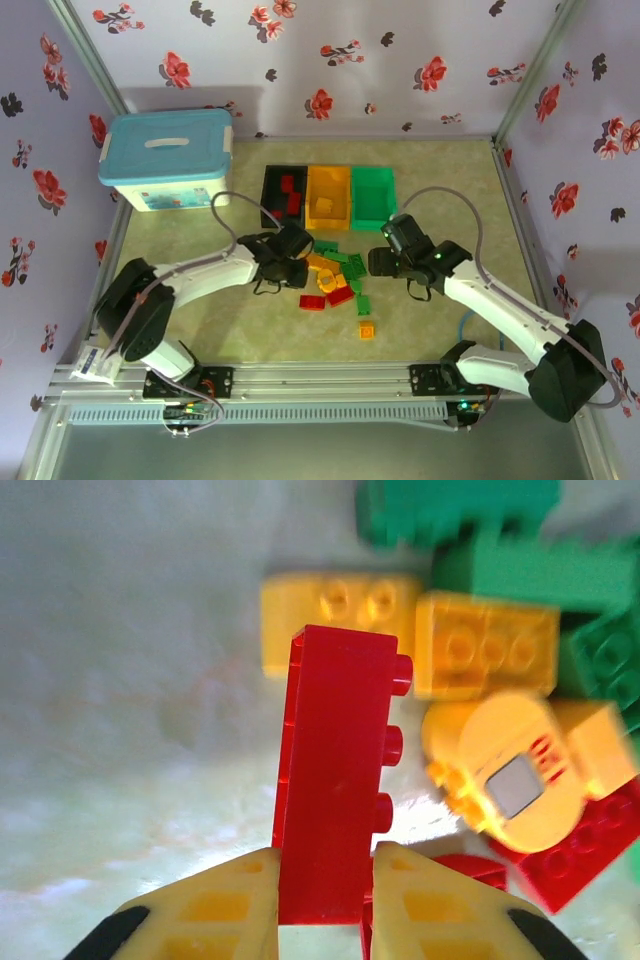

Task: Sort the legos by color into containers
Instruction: Pick up the lego from the center of the table, then place the lego in the container.

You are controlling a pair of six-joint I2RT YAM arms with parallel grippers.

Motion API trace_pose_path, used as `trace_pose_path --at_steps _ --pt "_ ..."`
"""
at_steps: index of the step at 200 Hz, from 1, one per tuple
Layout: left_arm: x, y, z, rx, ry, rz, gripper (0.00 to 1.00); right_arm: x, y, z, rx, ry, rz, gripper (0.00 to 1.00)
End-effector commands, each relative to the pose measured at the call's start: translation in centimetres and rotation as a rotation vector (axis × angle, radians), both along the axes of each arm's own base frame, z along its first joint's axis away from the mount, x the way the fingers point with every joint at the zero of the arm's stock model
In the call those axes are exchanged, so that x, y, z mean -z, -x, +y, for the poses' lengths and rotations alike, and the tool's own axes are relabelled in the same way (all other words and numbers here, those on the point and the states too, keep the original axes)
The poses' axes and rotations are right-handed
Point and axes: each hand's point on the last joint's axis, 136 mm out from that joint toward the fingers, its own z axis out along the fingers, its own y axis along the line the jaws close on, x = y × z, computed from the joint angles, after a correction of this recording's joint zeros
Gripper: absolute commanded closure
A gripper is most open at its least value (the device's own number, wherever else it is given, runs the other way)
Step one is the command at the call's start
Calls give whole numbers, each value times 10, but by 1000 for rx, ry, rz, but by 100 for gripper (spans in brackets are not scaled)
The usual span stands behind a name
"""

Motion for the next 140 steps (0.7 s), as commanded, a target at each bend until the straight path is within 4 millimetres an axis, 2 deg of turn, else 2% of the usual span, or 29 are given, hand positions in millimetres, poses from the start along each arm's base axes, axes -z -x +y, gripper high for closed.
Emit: trace_pose_path --at_steps 1,23,53,80,109,125,140 --pt "-58 -38 12 -31 77 -103 81 9 4 7 16 -56 33 31" --pt "-76 -78 30 -80 83 -133 81 12 8 10 16 -67 49 32" --pt "-76 -130 54 -159 74 -122 82 11 12 10 15 -62 49 32" --pt "-72 -167 57 -163 44 -113 81 10 15 9 20 -66 53 32" --pt "-58 -191 54 -155 13 -87 80 14 21 14 3 -70 72 31" --pt "-52 -199 53 -152 -1 -68 68 17 25 17 -13 -56 82 31" --pt "-51 -202 54 -154 -17 -50 45 19 28 17 -23 -38 90 30"
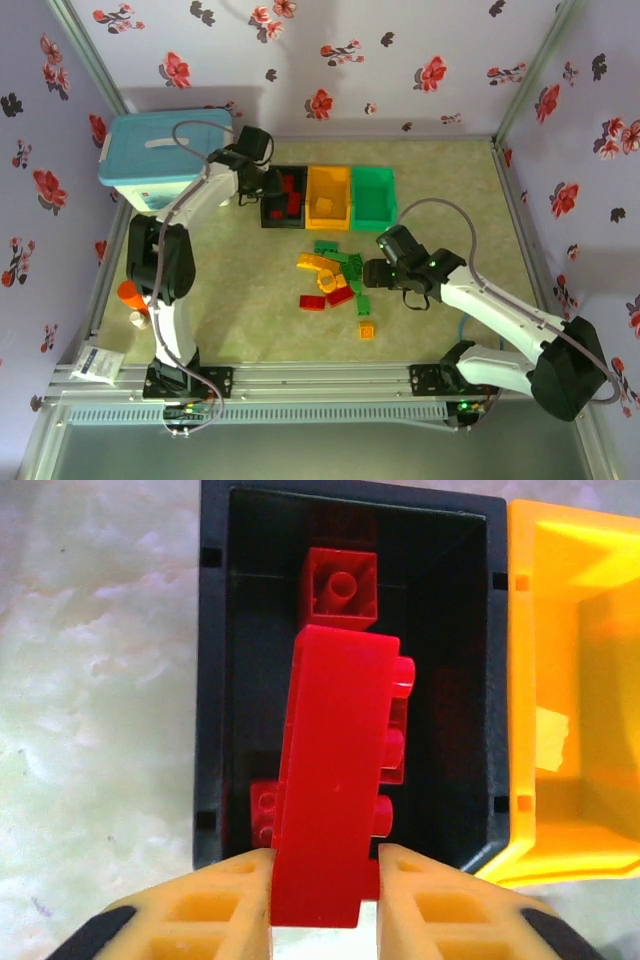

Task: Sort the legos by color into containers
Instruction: Place the lego in the container.

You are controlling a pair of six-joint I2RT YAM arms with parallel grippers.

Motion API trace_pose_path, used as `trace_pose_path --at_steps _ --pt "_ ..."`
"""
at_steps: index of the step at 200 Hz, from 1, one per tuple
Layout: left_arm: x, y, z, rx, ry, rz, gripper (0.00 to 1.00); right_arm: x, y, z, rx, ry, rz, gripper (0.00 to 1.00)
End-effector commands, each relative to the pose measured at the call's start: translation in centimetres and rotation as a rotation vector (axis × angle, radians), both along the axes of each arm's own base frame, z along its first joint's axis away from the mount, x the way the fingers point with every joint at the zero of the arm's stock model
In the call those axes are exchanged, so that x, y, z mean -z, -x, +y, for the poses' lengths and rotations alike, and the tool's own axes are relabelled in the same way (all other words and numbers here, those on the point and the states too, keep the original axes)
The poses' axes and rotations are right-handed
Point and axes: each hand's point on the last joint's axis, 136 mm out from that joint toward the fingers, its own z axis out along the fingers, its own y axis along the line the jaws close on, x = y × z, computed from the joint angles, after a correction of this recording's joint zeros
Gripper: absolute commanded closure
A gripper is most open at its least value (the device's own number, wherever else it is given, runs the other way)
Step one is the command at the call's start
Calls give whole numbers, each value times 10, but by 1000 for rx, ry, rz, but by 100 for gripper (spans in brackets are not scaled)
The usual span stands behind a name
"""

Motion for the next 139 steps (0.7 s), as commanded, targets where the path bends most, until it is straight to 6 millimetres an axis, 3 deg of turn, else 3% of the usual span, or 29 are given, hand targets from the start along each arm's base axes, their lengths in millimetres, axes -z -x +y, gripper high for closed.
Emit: trace_pose_path --at_steps 1,37,82,113,139 --pt "-3 0 3 25 -26 41 45 7 10 0 -7 22 31 30" --pt "-31 13 1 32 0 -24 39 11 19 2 -28 38 48 29" --pt "-61 55 13 13 27 -114 40 24 34 5 -78 81 91 29" --pt "-58 92 22 2 54 -129 40 36 41 9 -100 104 127 29" --pt "-41 122 27 0 59 -106 40 44 45 19 -120 98 154 30"
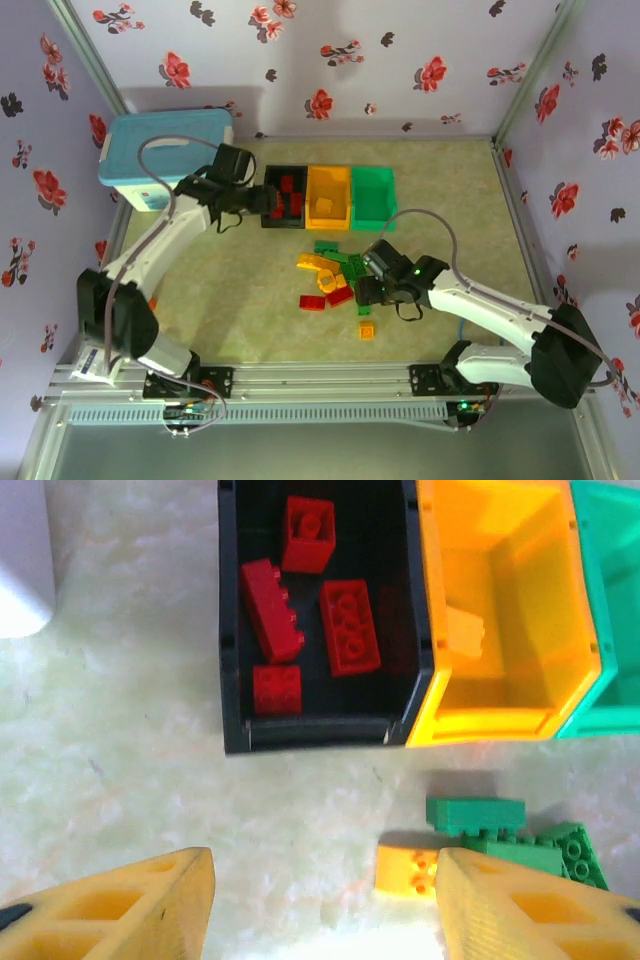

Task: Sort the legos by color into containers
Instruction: Place the lego in the container, then pick up the lego from the bottom-center of the table.

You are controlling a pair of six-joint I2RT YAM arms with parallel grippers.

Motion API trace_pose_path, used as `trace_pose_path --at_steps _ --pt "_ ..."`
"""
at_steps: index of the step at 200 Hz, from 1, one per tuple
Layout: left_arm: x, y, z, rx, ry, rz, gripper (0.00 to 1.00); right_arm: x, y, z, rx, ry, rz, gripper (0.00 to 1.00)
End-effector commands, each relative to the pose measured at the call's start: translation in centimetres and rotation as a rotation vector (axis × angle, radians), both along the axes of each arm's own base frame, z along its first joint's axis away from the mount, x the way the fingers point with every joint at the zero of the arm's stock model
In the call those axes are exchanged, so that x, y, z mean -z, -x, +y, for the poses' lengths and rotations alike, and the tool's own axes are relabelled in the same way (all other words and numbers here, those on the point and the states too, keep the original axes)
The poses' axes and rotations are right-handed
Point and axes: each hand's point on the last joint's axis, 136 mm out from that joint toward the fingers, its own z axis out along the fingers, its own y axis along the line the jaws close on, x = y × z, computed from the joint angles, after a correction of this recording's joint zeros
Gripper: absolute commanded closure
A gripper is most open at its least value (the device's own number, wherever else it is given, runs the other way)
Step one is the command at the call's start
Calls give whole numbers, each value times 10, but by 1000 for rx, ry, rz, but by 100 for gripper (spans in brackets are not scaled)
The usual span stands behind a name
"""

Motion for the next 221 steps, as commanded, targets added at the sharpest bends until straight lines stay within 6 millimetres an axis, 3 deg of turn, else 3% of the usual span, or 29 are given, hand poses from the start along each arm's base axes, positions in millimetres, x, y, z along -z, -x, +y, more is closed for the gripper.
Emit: trace_pose_path --at_steps 1,45,72,80,106,128,158,184,204,221 --pt "16 19 4 -23 4 19 40 12 9 3 -2 15 50 30" --pt "39 57 18 -42 -12 49 40 39 18 17 -33 58 121 34" --pt "47 73 25 -54 -4 55 40 51 18 17 -23 108 141 44" --pt "48 77 27 -58 -4 56 41 52 18 17 -20 120 142 52" --pt "49 86 34 -72 -10 53 41 40 10 21 -19 134 103 72" --pt "50 95 34 -63 -17 47 41 13 -2 20 -25 144 31 74" --pt "57 112 21 -16 -36 37 41 -39 -37 8 -15 177 -93 72" --pt "70 132 -3 52 -32 45 41 -71 -83 -10 54 146 -146 71" --pt "79 148 -22 101 -14 48 40 -85 -124 -19 93 126 -164 71" --pt "82 162 -39 151 -4 36 40 -83 -155 -22 110 126 -149 71"
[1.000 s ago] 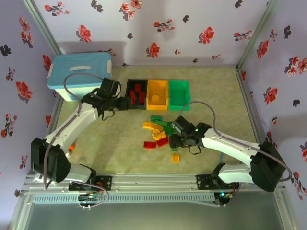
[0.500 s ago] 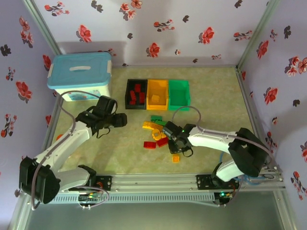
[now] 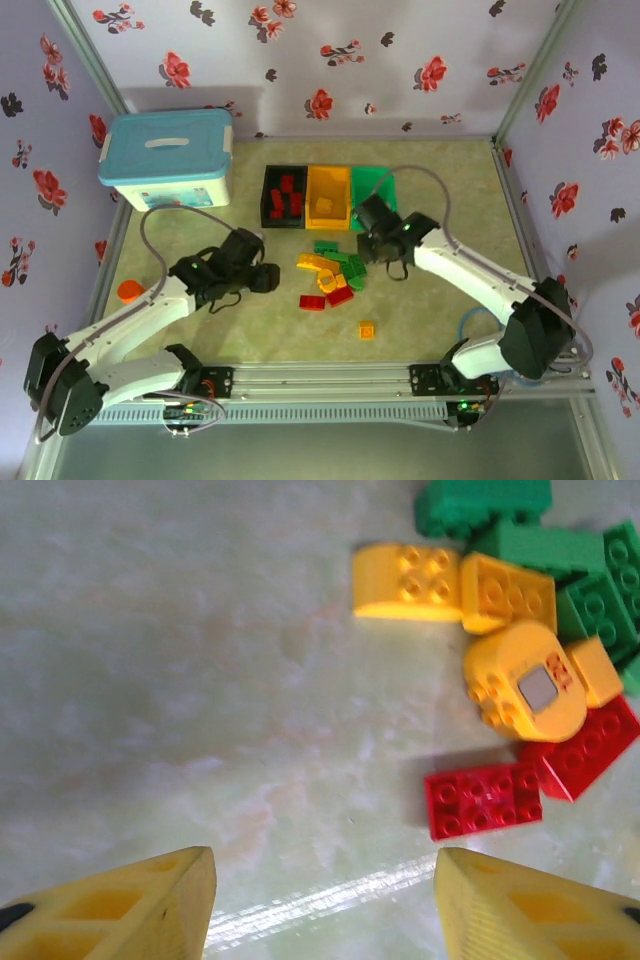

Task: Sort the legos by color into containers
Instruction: Pick up the lego from the bottom-center of the table, then place the lego in the container.

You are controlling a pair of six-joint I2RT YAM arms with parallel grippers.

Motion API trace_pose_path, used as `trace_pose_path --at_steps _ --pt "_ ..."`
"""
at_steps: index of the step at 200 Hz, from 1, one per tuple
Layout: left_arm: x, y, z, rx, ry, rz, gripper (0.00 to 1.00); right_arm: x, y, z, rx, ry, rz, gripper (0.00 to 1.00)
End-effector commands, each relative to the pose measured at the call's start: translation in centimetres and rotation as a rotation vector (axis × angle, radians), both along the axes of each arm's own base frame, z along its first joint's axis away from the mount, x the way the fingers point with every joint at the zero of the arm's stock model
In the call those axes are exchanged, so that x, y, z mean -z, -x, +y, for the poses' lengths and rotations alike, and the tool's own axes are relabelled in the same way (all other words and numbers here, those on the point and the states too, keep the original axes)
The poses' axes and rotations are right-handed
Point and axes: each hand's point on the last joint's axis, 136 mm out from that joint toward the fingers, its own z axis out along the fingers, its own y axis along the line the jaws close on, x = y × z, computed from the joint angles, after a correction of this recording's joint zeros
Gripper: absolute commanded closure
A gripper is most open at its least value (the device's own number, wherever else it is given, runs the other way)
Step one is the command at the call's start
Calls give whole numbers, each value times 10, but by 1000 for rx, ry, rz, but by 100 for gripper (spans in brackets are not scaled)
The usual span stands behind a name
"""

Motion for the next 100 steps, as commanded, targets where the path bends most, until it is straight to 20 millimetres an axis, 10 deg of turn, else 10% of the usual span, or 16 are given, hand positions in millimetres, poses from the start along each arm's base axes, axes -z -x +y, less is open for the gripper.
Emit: trace_pose_path --at_steps 1,70,100 --pt "0 11 -19 7 39 -32 40 5 -33 -9 -32 58 31 71" --pt "14 57 -95 212 -14 -30 39 31 -129 -15 9 105 95 71" --pt "17 63 -128 270 -16 -31 38 17 -145 -15 23 118 76 25"
